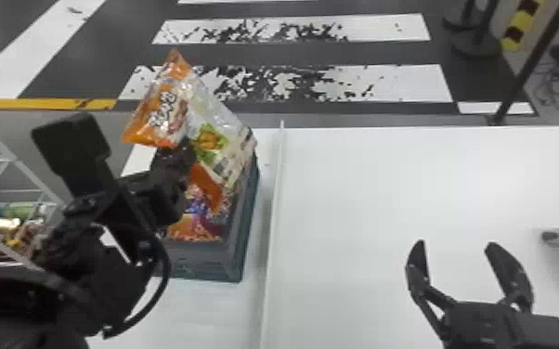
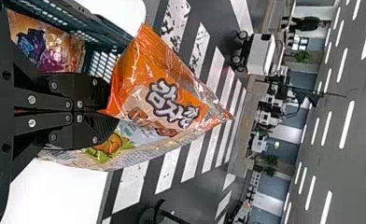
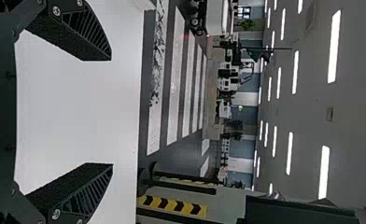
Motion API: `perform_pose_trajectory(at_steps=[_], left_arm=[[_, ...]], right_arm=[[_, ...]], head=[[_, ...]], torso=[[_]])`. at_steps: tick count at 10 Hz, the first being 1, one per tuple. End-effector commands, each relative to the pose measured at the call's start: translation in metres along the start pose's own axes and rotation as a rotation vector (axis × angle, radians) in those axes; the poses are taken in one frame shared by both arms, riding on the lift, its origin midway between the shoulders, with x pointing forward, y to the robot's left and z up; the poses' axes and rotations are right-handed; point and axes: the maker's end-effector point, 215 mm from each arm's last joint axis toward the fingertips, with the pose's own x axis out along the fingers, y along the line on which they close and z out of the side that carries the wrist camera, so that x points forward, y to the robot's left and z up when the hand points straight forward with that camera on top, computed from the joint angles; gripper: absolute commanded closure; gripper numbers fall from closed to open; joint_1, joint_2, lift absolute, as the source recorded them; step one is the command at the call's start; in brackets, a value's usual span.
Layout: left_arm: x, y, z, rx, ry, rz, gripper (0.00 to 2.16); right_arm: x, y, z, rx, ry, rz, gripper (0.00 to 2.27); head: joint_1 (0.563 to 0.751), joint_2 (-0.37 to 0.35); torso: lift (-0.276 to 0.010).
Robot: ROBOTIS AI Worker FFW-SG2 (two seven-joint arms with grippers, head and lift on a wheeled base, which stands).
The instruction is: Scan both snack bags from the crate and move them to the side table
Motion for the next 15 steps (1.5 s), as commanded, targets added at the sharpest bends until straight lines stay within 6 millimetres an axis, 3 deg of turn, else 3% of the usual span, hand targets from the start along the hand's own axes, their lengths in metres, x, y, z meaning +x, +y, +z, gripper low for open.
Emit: perform_pose_trajectory(at_steps=[1, 3, 4, 7, 9, 11, 15], left_arm=[[-0.009, -0.031, 0.004, 0.025, -0.009, -0.044, 2.07], [-0.009, -0.081, -0.001, 0.054, -0.005, -0.124, 2.07], [-0.001, -0.106, -0.022, 0.052, 0.034, -0.175, 2.07], [0.045, -0.151, -0.099, -0.040, 0.116, -0.287, 2.07], [0.064, -0.173, -0.149, -0.102, 0.186, -0.366, 2.07], [0.067, -0.195, -0.195, -0.163, 0.293, -0.448, 2.06], [0.061, -0.219, -0.256, -0.213, 0.438, -0.546, 2.04]], right_arm=[[0.000, 0.000, 0.000, 0.001, 0.000, -0.001, 0.12], [-0.001, -0.001, 0.002, 0.003, -0.006, -0.004, 0.12], [-0.002, -0.005, 0.002, 0.001, -0.007, -0.011, 0.12], [-0.002, -0.010, 0.003, -0.001, -0.009, -0.023, 0.12], [-0.002, -0.016, 0.003, 0.000, -0.009, -0.046, 0.12], [-0.002, -0.019, 0.003, -0.001, -0.009, -0.060, 0.12], [-0.002, -0.021, 0.003, -0.001, -0.009, -0.069, 0.12]], head=[[0.695, 0.077], [0.695, 0.017], [0.695, -0.004], [0.695, -0.134], [0.695, -0.184], [0.695, -0.242], [0.695, -0.317]], torso=[[-0.075], [-0.075], [-0.075], [-0.075], [-0.075], [-0.075], [-0.075]])
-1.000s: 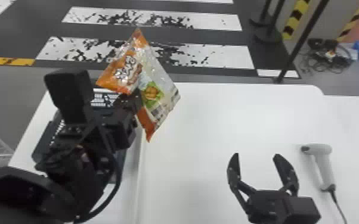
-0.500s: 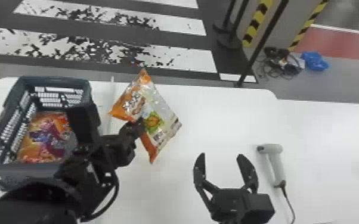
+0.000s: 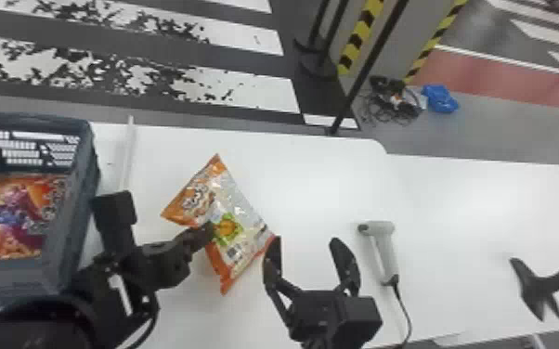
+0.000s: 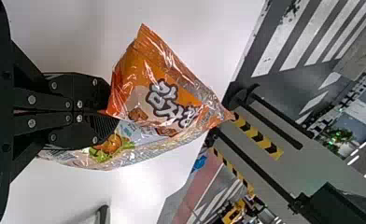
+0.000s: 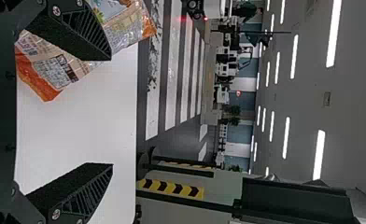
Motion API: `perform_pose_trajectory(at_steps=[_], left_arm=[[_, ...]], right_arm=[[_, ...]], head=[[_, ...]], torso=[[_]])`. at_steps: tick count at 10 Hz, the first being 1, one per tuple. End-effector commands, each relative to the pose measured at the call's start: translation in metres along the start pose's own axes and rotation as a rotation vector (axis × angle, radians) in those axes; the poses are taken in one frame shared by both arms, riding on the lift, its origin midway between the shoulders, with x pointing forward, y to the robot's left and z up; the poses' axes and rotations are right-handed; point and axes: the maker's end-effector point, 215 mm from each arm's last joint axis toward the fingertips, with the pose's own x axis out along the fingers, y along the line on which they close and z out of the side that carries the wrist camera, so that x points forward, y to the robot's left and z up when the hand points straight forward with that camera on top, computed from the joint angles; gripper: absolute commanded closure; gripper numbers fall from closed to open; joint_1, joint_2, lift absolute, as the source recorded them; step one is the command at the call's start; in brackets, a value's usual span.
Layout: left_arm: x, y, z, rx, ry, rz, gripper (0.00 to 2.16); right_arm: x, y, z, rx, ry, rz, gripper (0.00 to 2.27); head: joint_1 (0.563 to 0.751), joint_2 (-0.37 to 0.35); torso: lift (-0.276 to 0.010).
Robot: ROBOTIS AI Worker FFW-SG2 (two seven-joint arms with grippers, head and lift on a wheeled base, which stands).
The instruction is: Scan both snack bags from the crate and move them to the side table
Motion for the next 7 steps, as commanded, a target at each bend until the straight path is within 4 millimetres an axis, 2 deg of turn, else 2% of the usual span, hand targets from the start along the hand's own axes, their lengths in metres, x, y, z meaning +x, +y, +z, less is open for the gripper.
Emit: perform_pose_trajectory(at_steps=[1, 2, 3, 4, 5, 7], left_arm=[[0.007, -0.009, -0.018, -0.013, 0.045, -0.033, 1.98], [0.011, -0.017, -0.030, -0.003, 0.085, -0.063, 1.89], [0.013, -0.022, -0.034, -0.005, 0.098, -0.087, 1.33], [0.014, -0.025, -0.036, 0.018, 0.101, -0.080, 0.20], [0.014, -0.022, -0.033, 0.063, 0.094, -0.045, 0.00], [0.008, -0.007, -0.020, 0.196, 0.080, 0.073, 0.05]], right_arm=[[0.000, 0.000, 0.000, 0.000, 0.000, 0.000, 0.12], [0.001, 0.001, 0.000, -0.001, -0.002, 0.002, 0.12], [0.001, 0.001, 0.000, 0.000, -0.001, 0.001, 0.12], [0.002, 0.001, 0.000, -0.001, -0.002, 0.002, 0.12], [0.002, 0.000, 0.000, 0.001, -0.001, -0.001, 0.12], [0.003, 0.000, -0.001, -0.001, -0.001, 0.000, 0.12]], head=[[0.695, -0.334], [0.695, -0.350], [0.695, -0.350], [0.695, -0.350], [0.695, -0.350], [0.695, -0.350]], torso=[[-0.075], [-0.075], [-0.075], [-0.075], [-0.075], [-0.075]])
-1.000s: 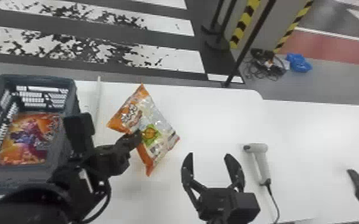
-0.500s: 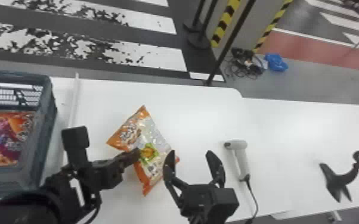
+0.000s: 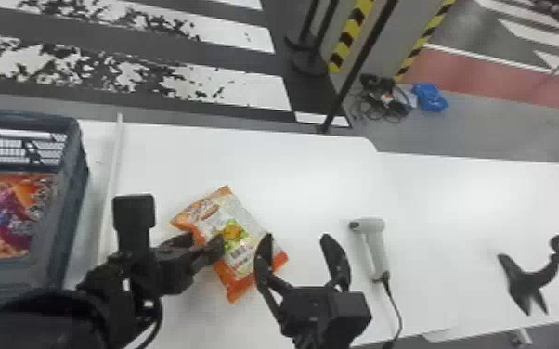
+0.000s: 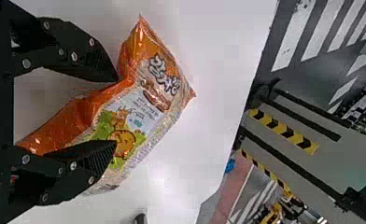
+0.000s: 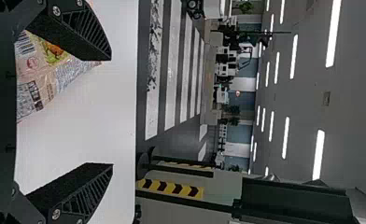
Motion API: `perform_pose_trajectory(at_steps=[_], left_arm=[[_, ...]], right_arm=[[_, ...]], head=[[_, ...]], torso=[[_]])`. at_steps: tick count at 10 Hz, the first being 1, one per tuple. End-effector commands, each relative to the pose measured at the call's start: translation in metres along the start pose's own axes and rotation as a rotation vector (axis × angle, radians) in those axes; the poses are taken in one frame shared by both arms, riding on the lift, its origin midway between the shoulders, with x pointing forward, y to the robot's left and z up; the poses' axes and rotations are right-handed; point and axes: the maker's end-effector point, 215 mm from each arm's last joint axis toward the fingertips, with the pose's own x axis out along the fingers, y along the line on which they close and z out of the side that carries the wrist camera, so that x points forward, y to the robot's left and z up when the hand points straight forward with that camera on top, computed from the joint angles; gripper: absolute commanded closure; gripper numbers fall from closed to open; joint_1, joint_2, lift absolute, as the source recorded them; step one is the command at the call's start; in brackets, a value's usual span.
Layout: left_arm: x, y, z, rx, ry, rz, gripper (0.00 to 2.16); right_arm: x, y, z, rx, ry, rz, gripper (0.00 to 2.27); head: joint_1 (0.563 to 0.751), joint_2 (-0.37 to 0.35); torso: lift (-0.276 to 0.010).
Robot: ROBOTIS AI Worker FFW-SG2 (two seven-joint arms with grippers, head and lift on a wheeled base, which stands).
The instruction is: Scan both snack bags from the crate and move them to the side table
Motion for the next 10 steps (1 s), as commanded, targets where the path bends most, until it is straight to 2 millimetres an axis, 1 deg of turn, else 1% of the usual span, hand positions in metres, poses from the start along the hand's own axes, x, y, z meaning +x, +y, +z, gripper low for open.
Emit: perform_pose_trajectory(at_steps=[1, 2, 3, 4, 5, 7, 8, 9, 10], left_arm=[[-0.009, 0.011, 0.003, 0.162, 0.009, 0.107, 0.07], [-0.020, 0.012, 0.009, 0.233, -0.010, 0.160, 0.07], [-0.034, 0.010, 0.021, 0.294, -0.046, 0.203, 0.07], [-0.049, 0.007, 0.036, 0.324, -0.088, 0.238, 0.07], [-0.062, 0.006, 0.048, 0.310, -0.122, 0.244, 0.07], [-0.097, 0.020, 0.079, 0.296, -0.208, 0.285, 0.08], [-0.116, 0.028, 0.100, 0.308, -0.282, 0.306, 0.08], [-0.135, 0.046, 0.113, 0.313, -0.333, 0.334, 0.08], [-0.154, 0.059, 0.125, 0.331, -0.389, 0.348, 0.08]], right_arm=[[0.001, 0.000, 0.000, -0.001, -0.001, -0.001, 0.12], [0.001, 0.000, 0.000, -0.001, -0.001, -0.001, 0.12], [0.002, 0.000, 0.000, 0.001, -0.001, 0.000, 0.12], [0.003, 0.000, 0.000, 0.004, 0.001, -0.001, 0.12], [0.003, 0.000, -0.002, 0.005, 0.003, -0.001, 0.12], [0.004, -0.001, -0.003, 0.005, 0.005, -0.004, 0.12], [0.004, -0.001, -0.004, 0.004, 0.006, -0.006, 0.12], [0.004, 0.000, -0.005, 0.001, 0.008, -0.004, 0.12], [0.005, 0.001, -0.006, -0.001, 0.009, 0.001, 0.12]], head=[[0.695, -0.350], [0.695, -0.350], [0.695, -0.340], [0.695, -0.328], [0.695, -0.322], [0.695, -0.299], [0.695, -0.275], [0.695, -0.263], [0.695, -0.226]], torso=[[-0.075], [-0.075], [-0.075], [-0.075], [-0.075], [-0.075], [-0.075], [-0.075], [-0.075]])
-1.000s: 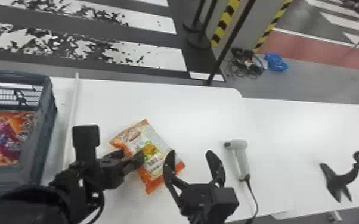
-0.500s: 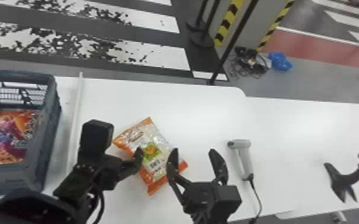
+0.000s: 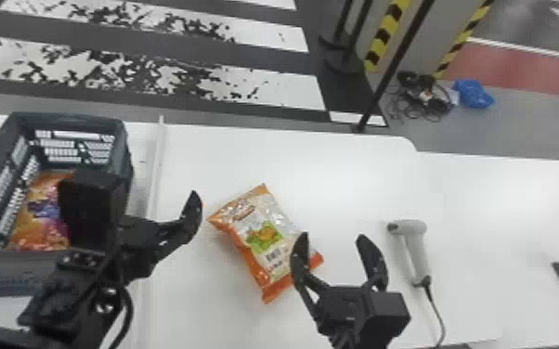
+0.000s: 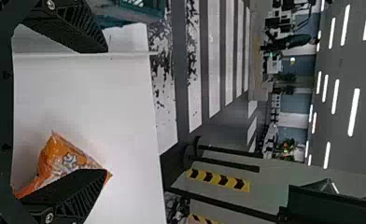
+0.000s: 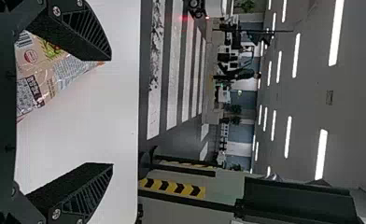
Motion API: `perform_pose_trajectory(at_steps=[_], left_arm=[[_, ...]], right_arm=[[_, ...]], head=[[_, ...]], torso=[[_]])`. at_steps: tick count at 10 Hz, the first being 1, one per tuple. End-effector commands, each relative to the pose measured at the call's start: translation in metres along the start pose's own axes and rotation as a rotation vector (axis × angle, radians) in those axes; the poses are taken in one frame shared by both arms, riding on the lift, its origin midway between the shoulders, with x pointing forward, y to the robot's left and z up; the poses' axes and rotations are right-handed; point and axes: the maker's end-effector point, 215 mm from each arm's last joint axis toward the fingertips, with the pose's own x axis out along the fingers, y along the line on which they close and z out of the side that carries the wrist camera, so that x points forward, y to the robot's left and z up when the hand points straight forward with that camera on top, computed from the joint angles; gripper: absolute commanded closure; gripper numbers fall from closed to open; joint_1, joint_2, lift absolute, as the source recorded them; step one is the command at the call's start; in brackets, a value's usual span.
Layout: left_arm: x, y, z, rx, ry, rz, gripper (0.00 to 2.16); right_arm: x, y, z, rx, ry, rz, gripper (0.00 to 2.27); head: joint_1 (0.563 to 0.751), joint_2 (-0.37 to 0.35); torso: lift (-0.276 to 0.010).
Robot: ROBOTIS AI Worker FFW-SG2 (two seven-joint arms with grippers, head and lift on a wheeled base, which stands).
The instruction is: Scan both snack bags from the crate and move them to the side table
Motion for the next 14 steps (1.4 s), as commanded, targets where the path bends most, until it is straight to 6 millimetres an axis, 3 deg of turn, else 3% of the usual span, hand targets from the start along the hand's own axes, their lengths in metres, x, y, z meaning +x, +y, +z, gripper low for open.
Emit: perform_pose_trajectory(at_steps=[1, 2, 4, 6, 7, 8, 11, 14], left_arm=[[-0.018, 0.034, 0.026, 0.026, -0.127, 0.042, 0.08], [-0.033, 0.053, 0.042, 0.051, -0.214, 0.071, 0.09], [-0.052, 0.083, 0.038, 0.061, -0.248, 0.104, 0.09], [-0.073, 0.103, 0.045, 0.088, -0.321, 0.111, 0.10], [-0.083, 0.115, 0.048, 0.103, -0.351, 0.133, 0.10], [-0.091, 0.129, 0.045, 0.098, -0.359, 0.152, 0.11], [-0.102, 0.148, 0.031, 0.069, -0.359, 0.168, 0.13], [-0.104, 0.154, 0.030, 0.054, -0.359, 0.176, 0.14]], right_arm=[[0.000, 0.005, -0.001, -0.006, 0.001, 0.019, 0.16], [0.000, 0.011, -0.001, -0.015, 0.000, 0.048, 0.27], [0.000, 0.021, -0.005, -0.032, 0.009, 0.096, 0.70], [0.002, 0.032, -0.012, -0.050, 0.027, 0.131, 1.51], [0.001, 0.045, -0.017, -0.061, 0.041, 0.194, 1.67], [0.004, 0.054, -0.033, -0.078, 0.104, 0.244, 2.05], [0.018, 0.098, -0.058, -0.097, 0.252, 0.452, 2.22], [0.032, 0.122, -0.072, -0.120, 0.378, 0.573, 2.22]], head=[[0.695, -0.184], [0.695, -0.142], [0.695, -0.077], [0.695, -0.008], [0.695, 0.007], [0.695, 0.045], [0.695, 0.150], [0.695, 0.225]], torso=[[-0.075], [-0.075], [-0.075], [-0.075], [-0.075], [-0.075], [-0.075], [-0.075]])
